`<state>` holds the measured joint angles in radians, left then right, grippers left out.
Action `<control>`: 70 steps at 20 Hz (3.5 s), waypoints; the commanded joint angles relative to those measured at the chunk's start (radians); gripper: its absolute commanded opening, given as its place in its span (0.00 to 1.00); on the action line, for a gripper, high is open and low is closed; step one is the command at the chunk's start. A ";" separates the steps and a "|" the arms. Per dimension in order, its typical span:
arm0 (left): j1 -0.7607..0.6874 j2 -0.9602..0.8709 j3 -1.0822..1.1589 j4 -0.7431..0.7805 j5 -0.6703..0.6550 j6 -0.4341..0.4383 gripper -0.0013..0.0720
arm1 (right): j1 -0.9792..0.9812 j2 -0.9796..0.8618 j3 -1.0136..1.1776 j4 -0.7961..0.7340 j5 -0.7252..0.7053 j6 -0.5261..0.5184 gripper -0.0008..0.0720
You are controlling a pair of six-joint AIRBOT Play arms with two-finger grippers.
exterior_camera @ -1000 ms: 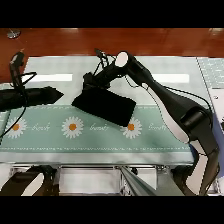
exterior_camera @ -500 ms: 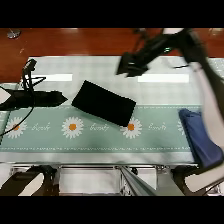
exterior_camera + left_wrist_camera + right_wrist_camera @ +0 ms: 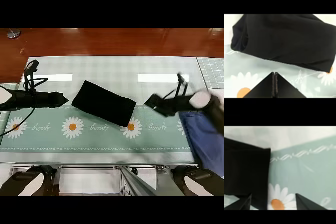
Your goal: Fold the shirts.
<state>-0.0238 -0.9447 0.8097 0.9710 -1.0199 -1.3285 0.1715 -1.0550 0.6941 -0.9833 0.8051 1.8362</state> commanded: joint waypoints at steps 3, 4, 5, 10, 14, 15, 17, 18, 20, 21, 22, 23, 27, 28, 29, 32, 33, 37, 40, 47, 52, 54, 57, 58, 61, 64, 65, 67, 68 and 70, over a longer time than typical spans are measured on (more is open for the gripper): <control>-0.051 -0.004 -0.005 -0.002 0.021 0.000 0.05 | 0.091 -0.171 -0.101 0.384 -0.182 -0.225 0.86; -0.061 -0.005 -0.005 -0.002 0.022 0.000 0.05 | 0.104 -0.233 -0.056 0.384 -0.155 -0.240 0.86; -0.070 -0.005 -0.005 -0.002 0.022 0.000 0.05 | 0.104 -0.291 -0.008 0.384 -0.116 -0.254 0.86; -0.083 -0.018 -0.005 -0.002 0.022 0.000 0.05 | 0.121 -0.504 0.177 0.406 0.037 -0.281 0.83; -0.083 -0.045 -0.005 -0.002 0.025 0.000 0.05 | 0.154 -0.566 0.359 0.401 0.148 -0.417 0.06; -0.083 -0.051 -0.005 -0.002 0.025 0.000 0.05 | 0.153 -0.563 0.430 0.380 0.172 -0.417 0.06; -0.083 -0.062 -0.005 -0.001 0.025 0.001 0.05 | 0.145 -0.562 0.632 0.276 0.257 -0.379 0.05; -0.083 -0.067 -0.005 -0.001 0.025 0.001 0.05 | 0.140 -0.562 0.737 0.209 0.302 -0.334 0.05; -0.083 -0.069 -0.005 -0.001 0.025 0.001 0.05 | 0.114 -0.562 0.945 0.073 0.405 -0.263 0.05; -0.083 -0.069 -0.005 -0.001 0.024 0.001 0.05 | 0.091 -0.562 1.043 0.023 0.465 -0.235 0.05; -0.083 -0.069 -0.005 -0.001 0.024 0.001 0.05 | 0.062 -0.562 1.125 -0.009 0.523 -0.216 0.05; -0.083 -0.069 -0.005 -0.001 0.024 0.001 0.05 | 0.026 -0.562 1.208 -0.037 0.591 -0.196 0.06; -0.083 -0.069 -0.005 -0.002 0.012 0.000 0.05 | -0.156 -0.501 1.365 -0.158 0.801 -0.141 0.06; -0.083 -0.069 -0.005 -0.002 0.004 0.000 0.05 | -0.203 -0.475 1.365 -0.197 0.849 -0.138 0.06; -0.083 -0.069 -0.005 -0.002 -0.003 0.000 0.05 | -0.254 -0.449 1.365 -0.233 0.906 -0.138 0.06; -0.083 -0.069 -0.005 -0.002 0.000 0.001 0.05 | -0.402 -0.377 1.332 -0.346 1.052 -0.138 0.06; -0.083 -0.069 -0.005 -0.002 0.001 0.001 0.05 | -0.455 -0.333 1.286 -0.368 1.051 -0.130 0.06; -0.083 -0.069 -0.005 -0.002 0.010 0.001 0.05 | -0.631 -0.126 1.027 -0.529 1.051 -0.095 0.06; -0.084 -0.069 -0.005 -0.002 0.028 0.001 0.05 | -0.767 0.072 0.780 -0.666 1.051 -0.082 0.06; -0.085 -0.084 -0.005 -0.002 0.068 0.001 0.05 | -1.107 0.394 0.260 -0.917 0.982 -0.145 0.88; -0.088 -0.108 -0.003 -0.002 0.096 0.001 0.05 | -1.122 0.277 0.348 -0.639 0.856 -0.140 0.84; -0.078 -0.109 0.055 -0.001 0.105 0.018 0.05 | -1.104 0.184 0.470 -0.416 0.811 -0.137 0.54; -0.050 -0.115 0.293 -0.001 0.103 0.019 0.05 | -0.880 0.048 0.660 -0.159 0.696 -0.178 0.06; -0.050 -0.124 0.399 0.000 0.099 0.019 0.05 | -0.756 0.016 0.705 -0.145 0.630 -0.186 0.06; -0.064 -0.157 0.632 0.010 0.044 0.019 0.05 | -0.340 -0.069 0.748 -0.229 0.383 -0.200 0.06; -0.085 -0.166 0.613 0.111 -0.029 0.003 0.05 | -0.003 -0.201 0.748 -0.467 0.262 -0.177 0.06; -0.089 -0.172 0.567 0.162 -0.046 -0.016 0.05 | 0.064 -0.259 0.748 -0.565 0.275 -0.127 0.06; -0.083 -0.188 0.435 0.248 -0.047 -0.055 0.05 | 0.110 -0.363 0.743 -0.697 0.366 -0.030 0.06; -0.067 -0.198 0.373 0.260 -0.046 -0.083 0.05 | 0.097 -0.408 0.723 -0.745 0.418 0.062 0.05; -0.031 -0.219 0.302 0.257 -0.046 -0.124 0.05 | 0.044 -0.458 0.698 -0.730 0.497 0.145 0.06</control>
<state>-0.0826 -1.1397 1.2114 1.1706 -1.0485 -1.3930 0.1917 -1.4147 1.4124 -1.6100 1.2163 1.8351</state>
